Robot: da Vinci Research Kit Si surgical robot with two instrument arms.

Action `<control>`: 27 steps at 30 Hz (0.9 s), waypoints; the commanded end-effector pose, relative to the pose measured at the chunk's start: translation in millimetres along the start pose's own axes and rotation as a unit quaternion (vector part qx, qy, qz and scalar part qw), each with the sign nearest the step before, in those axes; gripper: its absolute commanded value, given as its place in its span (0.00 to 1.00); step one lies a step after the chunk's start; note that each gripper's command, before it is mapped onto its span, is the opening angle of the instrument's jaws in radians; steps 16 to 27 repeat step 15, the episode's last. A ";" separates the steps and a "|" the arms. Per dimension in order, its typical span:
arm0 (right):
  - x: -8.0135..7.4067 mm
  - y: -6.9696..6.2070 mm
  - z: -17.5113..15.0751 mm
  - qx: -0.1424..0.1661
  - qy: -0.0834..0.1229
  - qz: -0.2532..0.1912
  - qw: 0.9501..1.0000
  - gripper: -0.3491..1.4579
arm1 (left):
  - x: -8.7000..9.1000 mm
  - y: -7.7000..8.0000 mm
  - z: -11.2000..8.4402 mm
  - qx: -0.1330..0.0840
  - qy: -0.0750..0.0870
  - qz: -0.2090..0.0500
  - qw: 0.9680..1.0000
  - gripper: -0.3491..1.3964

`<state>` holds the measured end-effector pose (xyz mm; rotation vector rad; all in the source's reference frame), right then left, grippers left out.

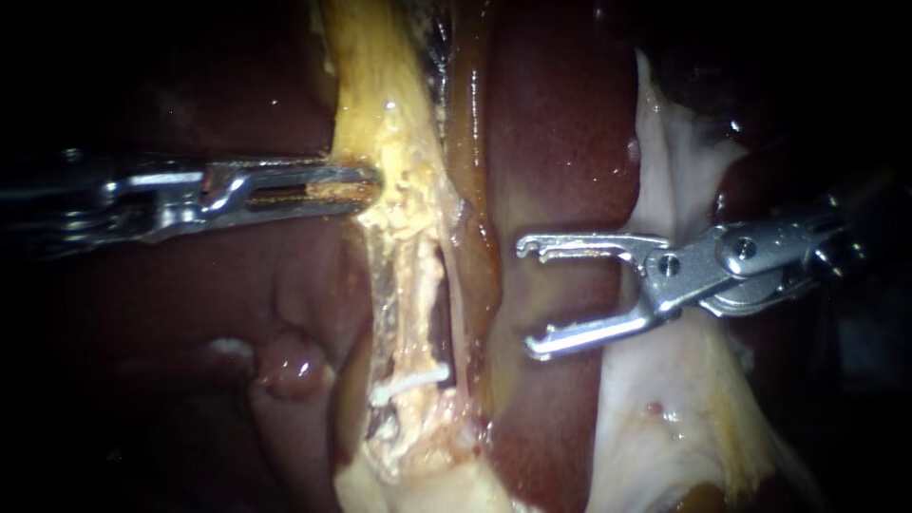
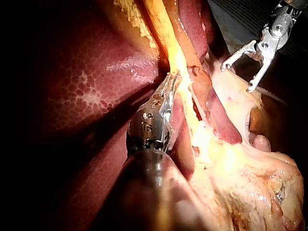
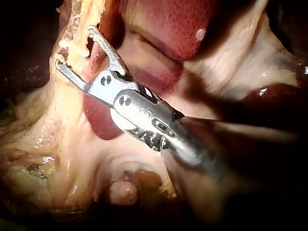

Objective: Going back first clip left tube

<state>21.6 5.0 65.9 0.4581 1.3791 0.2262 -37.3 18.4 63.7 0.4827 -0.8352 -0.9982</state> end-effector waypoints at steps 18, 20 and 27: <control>0.3 -0.1 -0.1 0.000 0.001 0.001 1.000 0.52 | 0.0 0.1 0.1 -0.001 0.003 0.000 1.000 0.00; 0.3 -0.1 -0.1 0.000 0.001 0.001 1.000 0.52 | 0.0 0.1 0.1 -0.001 0.003 0.000 1.000 0.00; 0.3 -0.1 -0.1 0.000 0.001 0.001 1.000 0.52 | 0.0 0.1 0.1 -0.001 0.003 0.000 1.000 0.00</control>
